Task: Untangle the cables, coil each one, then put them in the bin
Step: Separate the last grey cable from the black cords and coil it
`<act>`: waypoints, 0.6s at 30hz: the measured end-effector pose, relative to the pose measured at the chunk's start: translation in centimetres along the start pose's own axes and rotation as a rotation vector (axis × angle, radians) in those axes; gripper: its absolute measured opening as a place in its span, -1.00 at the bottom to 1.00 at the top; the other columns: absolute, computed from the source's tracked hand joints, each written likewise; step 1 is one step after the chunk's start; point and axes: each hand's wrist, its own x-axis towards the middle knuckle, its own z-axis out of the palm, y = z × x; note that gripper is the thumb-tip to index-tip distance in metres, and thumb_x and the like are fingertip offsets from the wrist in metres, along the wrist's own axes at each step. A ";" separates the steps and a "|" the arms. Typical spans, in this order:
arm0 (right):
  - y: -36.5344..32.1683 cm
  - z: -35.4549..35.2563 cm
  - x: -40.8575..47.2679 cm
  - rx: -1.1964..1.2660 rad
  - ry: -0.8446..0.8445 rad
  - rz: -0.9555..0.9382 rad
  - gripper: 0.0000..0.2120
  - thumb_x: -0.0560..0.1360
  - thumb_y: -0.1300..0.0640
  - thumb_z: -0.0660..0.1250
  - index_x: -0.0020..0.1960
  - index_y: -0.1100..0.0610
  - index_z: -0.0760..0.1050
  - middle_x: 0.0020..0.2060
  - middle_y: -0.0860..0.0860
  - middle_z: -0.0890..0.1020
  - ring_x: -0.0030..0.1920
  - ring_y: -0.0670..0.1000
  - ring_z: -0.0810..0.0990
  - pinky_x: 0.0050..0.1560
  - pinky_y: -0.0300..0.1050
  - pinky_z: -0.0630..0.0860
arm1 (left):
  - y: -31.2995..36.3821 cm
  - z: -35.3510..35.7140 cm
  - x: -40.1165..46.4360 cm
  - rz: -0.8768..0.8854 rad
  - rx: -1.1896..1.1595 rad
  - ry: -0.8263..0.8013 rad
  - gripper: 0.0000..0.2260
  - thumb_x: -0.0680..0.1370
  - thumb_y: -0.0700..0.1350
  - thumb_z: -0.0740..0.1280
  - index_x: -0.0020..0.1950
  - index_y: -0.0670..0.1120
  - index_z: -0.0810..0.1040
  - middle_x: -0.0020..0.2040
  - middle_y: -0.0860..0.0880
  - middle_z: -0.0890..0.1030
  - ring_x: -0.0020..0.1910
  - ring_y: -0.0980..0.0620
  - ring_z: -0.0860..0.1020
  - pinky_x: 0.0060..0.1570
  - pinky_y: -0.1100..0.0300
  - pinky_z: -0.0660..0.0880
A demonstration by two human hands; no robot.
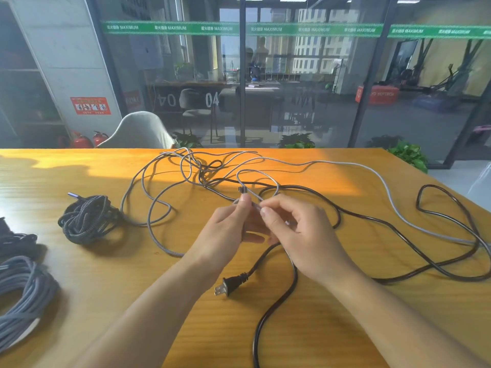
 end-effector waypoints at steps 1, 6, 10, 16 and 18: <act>-0.1 0.2 -0.1 0.017 -0.010 0.010 -0.87 0.67 0.12 0.35 0.07 0.02 0.68 -0.20 -0.05 0.71 -0.18 0.00 0.68 -0.17 -0.01 0.67 | 0.1 0.1 0.0 0.011 -0.028 -0.006 -0.44 0.77 0.08 0.01 0.15 -0.29 0.66 0.05 -0.23 0.73 0.01 -0.21 0.69 0.15 -0.03 0.63; -0.2 0.7 -0.5 0.036 -0.049 0.037 -0.92 0.65 0.07 0.39 0.08 0.01 0.66 -0.11 -0.06 0.74 -0.18 0.00 0.72 -0.10 0.06 0.68 | 0.2 0.4 -0.2 0.044 -0.091 0.016 -0.49 0.77 0.06 0.03 0.17 -0.23 0.69 -0.01 -0.14 0.74 -0.08 0.02 0.67 -0.03 0.21 0.56; -0.7 0.6 -0.5 -0.018 -0.019 -0.018 -0.84 0.70 0.05 0.30 -0.03 -0.01 0.60 -0.17 -0.15 0.71 -0.20 -0.03 0.68 -0.16 -0.16 0.58 | 0.2 0.7 0.0 0.097 -0.235 0.147 -0.52 0.76 0.06 0.08 0.16 -0.21 0.70 -0.03 -0.28 0.70 -0.10 -0.11 0.62 -0.11 0.15 0.57; -0.1 0.4 -0.6 -0.264 -0.017 -0.135 -0.75 0.72 -0.05 0.18 -0.07 -0.02 0.53 -0.33 -0.03 0.58 -0.29 0.05 0.56 -0.24 0.09 0.47 | 0.6 0.1 0.0 0.101 -0.307 0.173 -0.52 0.76 0.06 0.04 0.21 -0.22 0.66 0.11 -0.16 0.74 0.14 -0.09 0.70 0.11 0.07 0.56; -0.1 0.5 -0.7 -0.248 -0.002 -0.157 -0.76 0.72 -0.03 0.18 -0.02 -0.02 0.57 -0.31 -0.05 0.60 -0.27 0.04 0.56 -0.23 0.09 0.47 | 0.6 0.2 -0.2 0.081 -0.277 0.135 -0.50 0.76 0.07 0.03 0.24 -0.21 0.66 0.15 -0.16 0.73 0.19 -0.10 0.68 0.14 0.11 0.56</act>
